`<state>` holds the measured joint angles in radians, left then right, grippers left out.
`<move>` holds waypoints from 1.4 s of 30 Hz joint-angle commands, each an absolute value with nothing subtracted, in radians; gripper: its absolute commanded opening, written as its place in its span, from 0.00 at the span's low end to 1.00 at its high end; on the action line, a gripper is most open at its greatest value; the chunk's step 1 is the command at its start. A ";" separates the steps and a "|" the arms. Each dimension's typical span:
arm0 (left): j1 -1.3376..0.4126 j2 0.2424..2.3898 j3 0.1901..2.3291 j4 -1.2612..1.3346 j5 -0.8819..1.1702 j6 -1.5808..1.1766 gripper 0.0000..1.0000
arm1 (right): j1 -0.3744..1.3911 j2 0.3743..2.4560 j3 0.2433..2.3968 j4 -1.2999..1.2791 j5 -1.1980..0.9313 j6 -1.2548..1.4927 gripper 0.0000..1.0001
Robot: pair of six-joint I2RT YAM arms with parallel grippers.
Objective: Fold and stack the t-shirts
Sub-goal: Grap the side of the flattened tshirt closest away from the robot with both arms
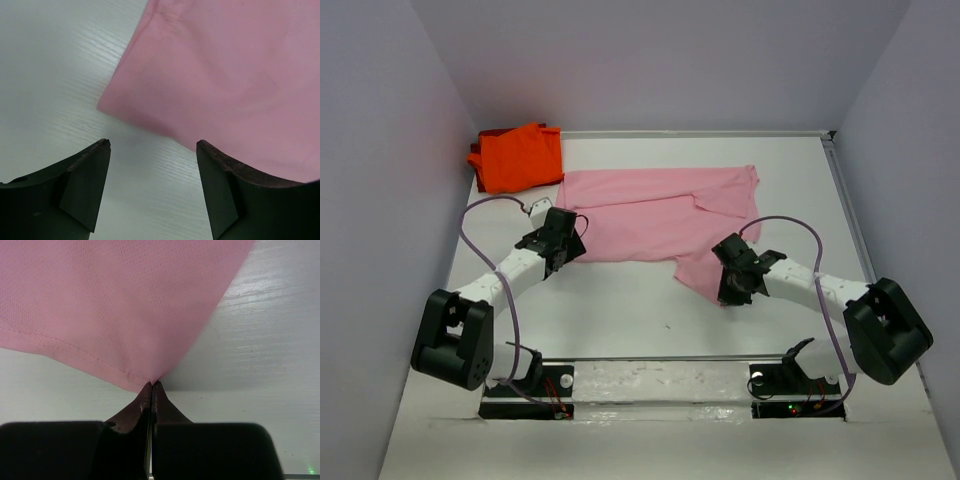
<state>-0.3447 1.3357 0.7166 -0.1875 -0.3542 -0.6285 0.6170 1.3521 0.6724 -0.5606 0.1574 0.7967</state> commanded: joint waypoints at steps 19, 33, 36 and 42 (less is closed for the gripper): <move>-0.261 1.516 0.818 -0.241 -0.485 -0.658 0.79 | 0.626 1.282 0.634 -0.469 0.087 0.739 0.00; -0.244 1.595 0.842 -0.189 -0.443 -0.635 0.42 | 0.626 1.290 0.664 -0.474 0.066 0.716 0.00; -0.244 1.591 0.839 -0.184 -0.443 -0.634 0.27 | 0.626 1.295 0.663 -0.474 0.061 0.713 0.00; -0.244 1.574 0.834 -0.193 -0.445 -0.635 0.30 | 0.626 1.293 0.660 -0.474 0.058 0.704 0.00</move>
<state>-0.2470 1.5898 0.8211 -0.1947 -0.4217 -0.6353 0.6170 1.3022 0.6399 -0.5064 0.0689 0.7212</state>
